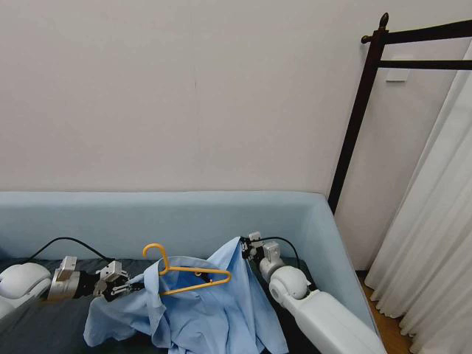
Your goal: Pick up the clothes from the sofa and hang them on the clothes hanger.
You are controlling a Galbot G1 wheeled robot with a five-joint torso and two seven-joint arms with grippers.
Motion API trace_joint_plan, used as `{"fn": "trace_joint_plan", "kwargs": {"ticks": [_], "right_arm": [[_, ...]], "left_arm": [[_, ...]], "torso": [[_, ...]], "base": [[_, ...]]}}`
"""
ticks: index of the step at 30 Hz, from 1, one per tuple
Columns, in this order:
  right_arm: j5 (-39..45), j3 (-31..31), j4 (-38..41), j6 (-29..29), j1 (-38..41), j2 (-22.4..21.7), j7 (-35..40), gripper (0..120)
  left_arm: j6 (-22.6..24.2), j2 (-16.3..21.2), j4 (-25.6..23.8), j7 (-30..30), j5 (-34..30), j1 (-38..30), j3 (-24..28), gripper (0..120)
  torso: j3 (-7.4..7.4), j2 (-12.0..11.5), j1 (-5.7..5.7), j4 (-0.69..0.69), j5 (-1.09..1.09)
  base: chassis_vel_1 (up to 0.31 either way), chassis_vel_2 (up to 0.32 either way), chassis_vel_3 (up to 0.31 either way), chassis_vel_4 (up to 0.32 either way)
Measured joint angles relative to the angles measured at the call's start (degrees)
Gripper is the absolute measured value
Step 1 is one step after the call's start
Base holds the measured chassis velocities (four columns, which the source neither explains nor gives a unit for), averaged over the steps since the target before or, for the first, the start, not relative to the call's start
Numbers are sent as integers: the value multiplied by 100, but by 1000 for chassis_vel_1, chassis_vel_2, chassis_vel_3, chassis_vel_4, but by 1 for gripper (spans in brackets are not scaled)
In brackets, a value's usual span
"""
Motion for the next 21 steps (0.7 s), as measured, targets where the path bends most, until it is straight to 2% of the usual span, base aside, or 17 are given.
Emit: {"fn": "trace_joint_plan", "kwargs": {"ticks": [7, 11, 12, 16, 21], "right_arm": [[459, 141, 885, -343, 140, -385, 217, 0], [732, 198, 1695, -486, 92, -784, 330, 0], [732, 198, 1695, -486, 92, -784, 330, 0], [1002, 289, 2636, -573, -64, -1201, 427, 0], [1265, 386, 3304, -678, -125, -1484, 569, 0]], "left_arm": [[-22, 75, -55, -258, 142, 206, -311, 1], [-21, 176, -123, -540, 143, 224, -419, 1], [-21, 176, -123, -540, 143, 224, -419, 1], [102, 245, -261, -996, 36, 100, -445, 1], [309, 201, -383, -1306, -22, -139, -339, 1]], "torso": [[0, 0, 0, -1, 0], [0, 0, 0, 0, 0], [0, 0, 0, 0, 0], [0, 0, 0, -1, 0], [0, 0, 0, -1, 0]], "base": [[0, 0, 0, 0], [0, 0, 0, 0], [0, 0, 0, 0], [0, 0, 0, 0], [0, 0, 0, 0]]}}
